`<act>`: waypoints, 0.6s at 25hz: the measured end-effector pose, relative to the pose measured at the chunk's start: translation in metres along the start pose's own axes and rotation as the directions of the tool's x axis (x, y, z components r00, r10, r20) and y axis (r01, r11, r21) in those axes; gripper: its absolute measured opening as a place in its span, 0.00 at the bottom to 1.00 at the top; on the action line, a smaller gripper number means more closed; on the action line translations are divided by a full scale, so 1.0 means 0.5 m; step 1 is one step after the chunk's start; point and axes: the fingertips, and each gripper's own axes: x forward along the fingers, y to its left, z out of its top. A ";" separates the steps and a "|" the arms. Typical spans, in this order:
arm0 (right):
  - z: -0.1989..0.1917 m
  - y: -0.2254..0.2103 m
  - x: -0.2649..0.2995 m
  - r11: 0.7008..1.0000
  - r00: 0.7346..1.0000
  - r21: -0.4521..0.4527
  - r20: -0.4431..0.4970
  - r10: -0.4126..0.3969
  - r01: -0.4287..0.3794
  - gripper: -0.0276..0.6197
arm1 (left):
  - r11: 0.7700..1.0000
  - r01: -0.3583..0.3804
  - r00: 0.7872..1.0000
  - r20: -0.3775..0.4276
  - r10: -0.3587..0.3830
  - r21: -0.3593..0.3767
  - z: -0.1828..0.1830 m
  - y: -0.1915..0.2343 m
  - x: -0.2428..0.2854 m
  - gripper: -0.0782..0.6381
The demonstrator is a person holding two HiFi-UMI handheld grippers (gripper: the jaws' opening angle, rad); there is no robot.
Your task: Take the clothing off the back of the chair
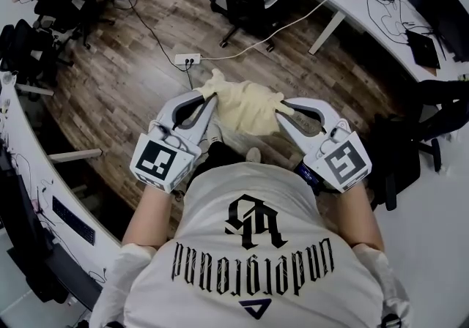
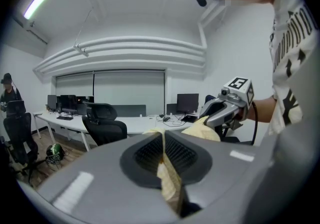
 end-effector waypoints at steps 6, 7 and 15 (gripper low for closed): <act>-0.012 0.028 -0.030 1.000 1.000 0.007 0.020 -0.001 0.001 0.14 | 1.000 -0.012 1.000 -0.004 0.012 -0.014 -0.015 -0.043 -0.014 0.19; -0.013 0.031 -0.032 1.000 1.000 0.009 0.021 -0.001 0.001 0.14 | 1.000 -0.016 1.000 -0.007 0.016 -0.017 -0.018 -0.045 -0.017 0.19; -0.010 0.042 -0.034 1.000 1.000 -0.001 0.026 0.011 -0.011 0.14 | 0.999 -0.038 0.999 0.011 0.039 -0.021 -0.017 -0.052 -0.034 0.19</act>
